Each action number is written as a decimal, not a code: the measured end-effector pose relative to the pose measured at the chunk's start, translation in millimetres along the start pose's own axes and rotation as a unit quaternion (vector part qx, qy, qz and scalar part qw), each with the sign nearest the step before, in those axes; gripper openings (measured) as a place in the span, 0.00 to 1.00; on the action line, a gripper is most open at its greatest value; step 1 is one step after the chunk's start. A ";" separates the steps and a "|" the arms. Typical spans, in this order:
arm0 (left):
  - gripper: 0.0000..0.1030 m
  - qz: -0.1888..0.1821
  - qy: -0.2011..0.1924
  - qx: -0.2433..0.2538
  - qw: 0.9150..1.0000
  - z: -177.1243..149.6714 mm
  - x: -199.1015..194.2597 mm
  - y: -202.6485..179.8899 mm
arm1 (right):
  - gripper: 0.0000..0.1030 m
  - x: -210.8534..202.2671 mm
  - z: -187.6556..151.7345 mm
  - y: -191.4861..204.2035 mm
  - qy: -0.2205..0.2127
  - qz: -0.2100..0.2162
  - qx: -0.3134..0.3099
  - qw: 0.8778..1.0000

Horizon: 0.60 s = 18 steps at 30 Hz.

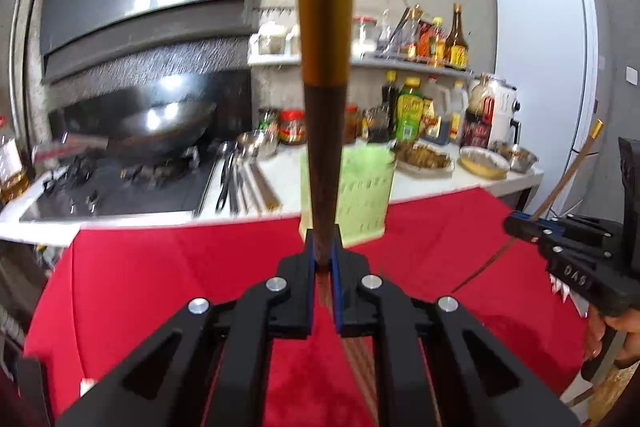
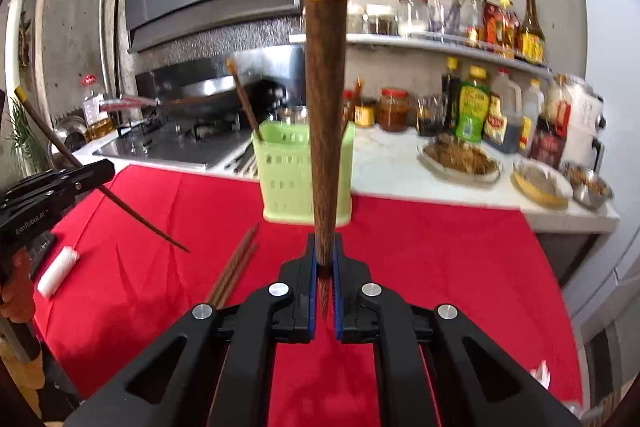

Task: Organize utensils
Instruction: 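Lower the chopstick into the green holder with the left gripper while the right gripper inserts its own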

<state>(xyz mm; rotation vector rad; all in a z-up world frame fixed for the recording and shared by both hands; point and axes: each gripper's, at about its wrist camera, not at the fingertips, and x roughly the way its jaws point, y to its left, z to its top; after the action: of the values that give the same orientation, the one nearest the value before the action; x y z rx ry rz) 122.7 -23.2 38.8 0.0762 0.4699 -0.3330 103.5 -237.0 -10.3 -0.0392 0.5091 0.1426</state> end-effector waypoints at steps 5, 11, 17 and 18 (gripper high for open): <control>0.06 -0.008 -0.032 0.021 0.999 40.2 26.7 -14.9 | 0.06 22.2 46.7 -0.8 -0.041 -0.001 -0.016 0.999; 0.06 -0.004 -0.058 0.046 0.997 81.2 56.1 -29.6 | 0.06 47.5 93.7 -11.0 -0.071 -0.005 -0.020 0.997; 0.06 -0.004 -0.069 0.041 0.997 110.5 81.9 -28.4 | 0.06 68.1 127.6 -11.8 -0.086 0.000 -0.029 0.996; 0.06 -0.005 -0.068 0.040 0.997 111.7 84.8 -27.6 | 0.06 73.4 131.6 -11.6 -0.085 0.003 -0.029 0.996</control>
<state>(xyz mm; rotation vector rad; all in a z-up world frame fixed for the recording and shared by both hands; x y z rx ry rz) 232.9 -90.9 99.6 0.1283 0.3223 -0.3634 232.2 -229.5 68.7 -0.0815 0.3348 0.1657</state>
